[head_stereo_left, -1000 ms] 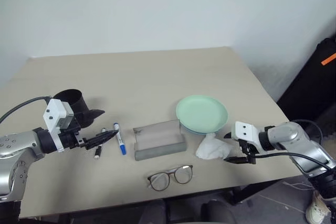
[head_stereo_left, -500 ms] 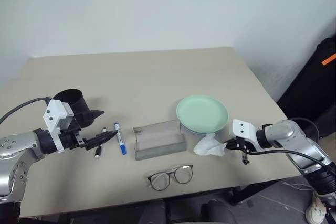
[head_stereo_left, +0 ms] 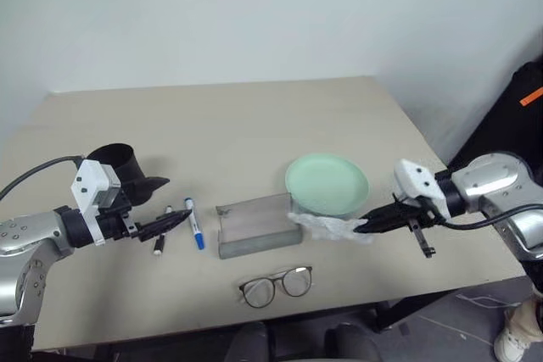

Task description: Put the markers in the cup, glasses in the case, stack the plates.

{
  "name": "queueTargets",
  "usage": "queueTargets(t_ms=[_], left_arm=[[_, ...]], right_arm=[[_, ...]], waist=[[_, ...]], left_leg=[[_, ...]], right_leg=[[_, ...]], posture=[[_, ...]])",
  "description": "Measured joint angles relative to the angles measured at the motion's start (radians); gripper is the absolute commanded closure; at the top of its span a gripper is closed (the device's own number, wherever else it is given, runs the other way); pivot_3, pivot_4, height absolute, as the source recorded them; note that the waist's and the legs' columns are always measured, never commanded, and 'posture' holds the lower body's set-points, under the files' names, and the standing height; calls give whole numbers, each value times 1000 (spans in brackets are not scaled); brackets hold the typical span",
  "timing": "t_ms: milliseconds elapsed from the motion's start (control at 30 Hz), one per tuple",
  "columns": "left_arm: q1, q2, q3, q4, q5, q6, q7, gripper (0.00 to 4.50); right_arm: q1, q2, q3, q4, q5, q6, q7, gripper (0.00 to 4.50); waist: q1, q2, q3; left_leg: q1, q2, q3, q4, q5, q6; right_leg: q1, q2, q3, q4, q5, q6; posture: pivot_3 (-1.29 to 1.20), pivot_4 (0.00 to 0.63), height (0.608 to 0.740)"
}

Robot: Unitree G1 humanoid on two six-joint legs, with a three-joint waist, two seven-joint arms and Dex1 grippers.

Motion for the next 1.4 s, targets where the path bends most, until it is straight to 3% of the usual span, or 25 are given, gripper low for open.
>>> queueTargets(t_ms=[300,600,700,967,1033,1133,1233,1400], left_arm=[[-10,-2,-6,0,2,0,1,0],[-9,-3,-6,-1,2,0,8,0],[-9,-5,-7,-2,2,1,13,0],[23,2,-64,-39,3,17,-12,0],[46,6,-82,-49,5,31,-32,0],[68,-21,-144,-158,-30,107,-19,0],[50,-46,-251,-257,-52,179,2,0],[-76,-72,-386,-318,-89,289,15,0]], right_arm=[[-100,127,114,353,-273,-88,-267,4481],[-161,189,160,593,-456,-223,-406,4481],[-163,212,161,597,-464,-227,-406,3928],[-164,223,128,525,-409,-196,-335,1193],[-167,195,93,504,-381,-195,-299,861],[-141,90,9,369,-186,-88,-91,72],[-117,42,-54,240,-62,14,-25,72],[-43,24,-50,144,9,94,-9,72]], waist=[[-1,0,0],[-4,0,0],[-9,0,0],[-23,0,0],[-23,1,0],[-17,5,2],[-19,3,1],[-19,4,1]], left_leg=[[-3,0,3,-1,0,0],[-2,0,3,-1,2,4],[-2,0,3,-1,3,4],[-2,0,3,-1,2,4],[-2,0,2,-2,2,4],[-2,-1,2,-1,2,4],[1,0,0,-1,2,3],[1,1,-1,5,0,1]], right_leg=[[-2,0,1,1,3,-1],[-2,1,1,1,3,-1],[-1,1,1,1,3,-1],[-1,1,1,1,3,-1],[-1,1,1,1,3,-1],[1,0,1,0,3,-1],[3,1,1,0,3,-1],[5,4,1,1,3,-1]], posture=[[0,0,740],[0,0,740],[0,0,740],[0,0,740],[0,0,740],[0,0,740],[0,0,740],[0,0,740]])
